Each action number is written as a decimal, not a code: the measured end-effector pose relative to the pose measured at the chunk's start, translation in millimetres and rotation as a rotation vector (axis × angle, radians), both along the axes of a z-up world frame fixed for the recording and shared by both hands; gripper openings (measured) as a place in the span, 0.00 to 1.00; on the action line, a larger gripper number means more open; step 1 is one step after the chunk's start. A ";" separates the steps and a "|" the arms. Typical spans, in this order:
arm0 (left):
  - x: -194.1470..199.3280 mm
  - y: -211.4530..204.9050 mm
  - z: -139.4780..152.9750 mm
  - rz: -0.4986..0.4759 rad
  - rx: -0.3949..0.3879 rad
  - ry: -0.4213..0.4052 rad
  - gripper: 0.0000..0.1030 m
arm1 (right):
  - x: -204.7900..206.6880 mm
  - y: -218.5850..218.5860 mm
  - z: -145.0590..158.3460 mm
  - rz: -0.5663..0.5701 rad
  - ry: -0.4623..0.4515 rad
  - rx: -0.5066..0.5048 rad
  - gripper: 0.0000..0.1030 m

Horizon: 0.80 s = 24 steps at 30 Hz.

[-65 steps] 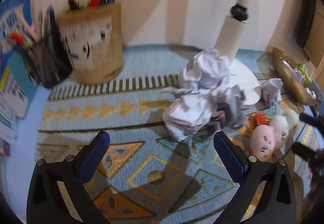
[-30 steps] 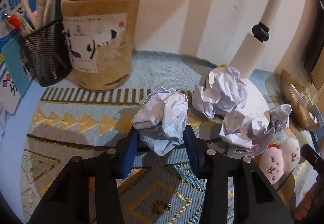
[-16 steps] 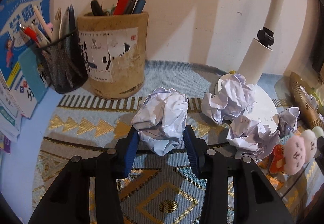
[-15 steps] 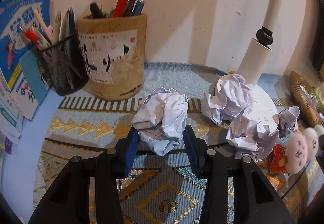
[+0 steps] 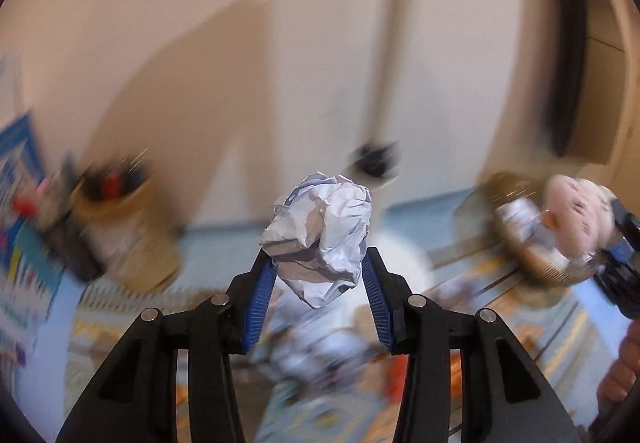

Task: Organize objects
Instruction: 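Carry the green plush and paper ball over the amber bowl and open both tools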

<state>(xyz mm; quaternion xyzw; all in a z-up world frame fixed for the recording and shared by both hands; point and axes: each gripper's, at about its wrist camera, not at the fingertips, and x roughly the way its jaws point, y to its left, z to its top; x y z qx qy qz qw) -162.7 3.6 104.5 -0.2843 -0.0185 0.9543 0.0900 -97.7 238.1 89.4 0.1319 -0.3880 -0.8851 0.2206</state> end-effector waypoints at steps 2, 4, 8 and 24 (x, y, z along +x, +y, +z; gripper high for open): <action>-10.9 32.5 12.9 -0.058 0.003 0.014 0.40 | -3.9 30.3 16.5 -0.063 0.004 0.002 0.28; -22.0 71.1 21.6 -0.120 0.012 0.026 0.40 | -9.5 61.1 28.4 -0.129 -0.001 0.007 0.28; -37.6 137.4 18.0 -0.249 0.038 -0.007 0.40 | -21.2 115.9 35.3 -0.232 -0.029 -0.007 0.28; -43.5 276.6 -41.0 -0.487 -0.065 -0.169 0.99 | -50.2 206.0 9.5 -0.468 -0.287 0.068 1.00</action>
